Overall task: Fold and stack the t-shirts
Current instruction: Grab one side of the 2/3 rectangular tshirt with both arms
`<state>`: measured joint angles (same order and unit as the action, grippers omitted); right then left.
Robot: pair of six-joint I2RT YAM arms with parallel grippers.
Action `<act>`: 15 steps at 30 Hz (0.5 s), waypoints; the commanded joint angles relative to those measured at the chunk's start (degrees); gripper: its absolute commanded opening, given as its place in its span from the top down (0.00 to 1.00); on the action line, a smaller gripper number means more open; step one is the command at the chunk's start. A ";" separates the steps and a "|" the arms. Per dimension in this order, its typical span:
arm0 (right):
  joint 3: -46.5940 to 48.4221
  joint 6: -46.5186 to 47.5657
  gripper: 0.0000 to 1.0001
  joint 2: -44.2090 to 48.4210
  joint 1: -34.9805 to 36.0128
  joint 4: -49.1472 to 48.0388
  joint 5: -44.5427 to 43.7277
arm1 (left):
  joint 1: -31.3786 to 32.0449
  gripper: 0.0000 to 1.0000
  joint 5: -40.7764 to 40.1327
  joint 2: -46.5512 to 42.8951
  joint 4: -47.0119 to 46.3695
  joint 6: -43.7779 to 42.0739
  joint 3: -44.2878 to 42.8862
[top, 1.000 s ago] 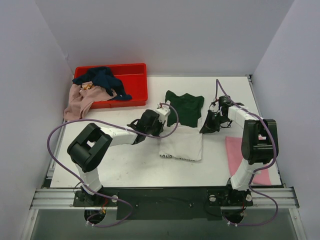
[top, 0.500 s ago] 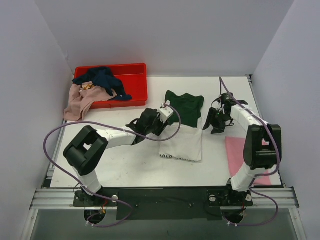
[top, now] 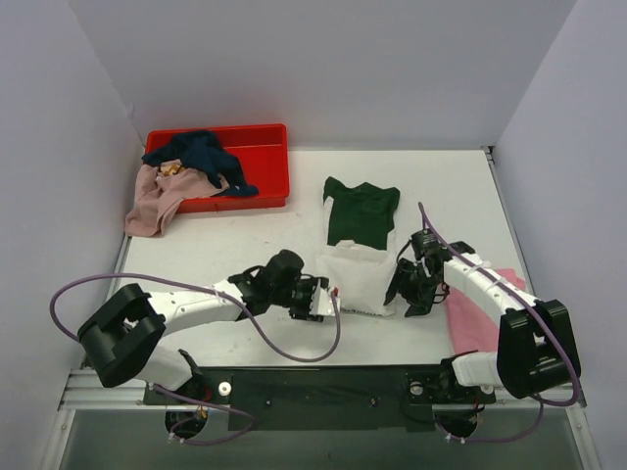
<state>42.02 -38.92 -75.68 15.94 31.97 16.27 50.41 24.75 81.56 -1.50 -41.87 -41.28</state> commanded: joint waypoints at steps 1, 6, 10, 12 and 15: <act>-2.82 -8.01 0.45 0.98 2.16 -2.68 -0.63 | 3.11 0.40 0.39 0.79 -1.14 -4.72 2.87; -5.98 -9.16 0.45 -0.79 2.25 -5.68 -1.24 | 3.46 0.38 -1.46 2.90 -2.81 -4.10 2.69; -6.07 -9.60 0.49 -2.89 1.90 -7.62 -2.65 | 3.90 0.42 -6.19 5.97 -5.70 -3.05 2.17; -5.99 -9.42 0.53 -4.30 1.55 -8.50 -2.39 | 4.08 0.44 -7.69 7.38 -8.07 -2.26 1.81; -5.90 -9.16 0.72 -6.14 1.46 -10.08 -2.21 | 4.43 0.48 -7.97 9.31 -7.74 -5.49 1.46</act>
<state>36.21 -47.20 -79.57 17.93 23.62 15.86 54.13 19.40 88.95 -6.02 -44.69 -37.69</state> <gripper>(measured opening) 0.381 0.550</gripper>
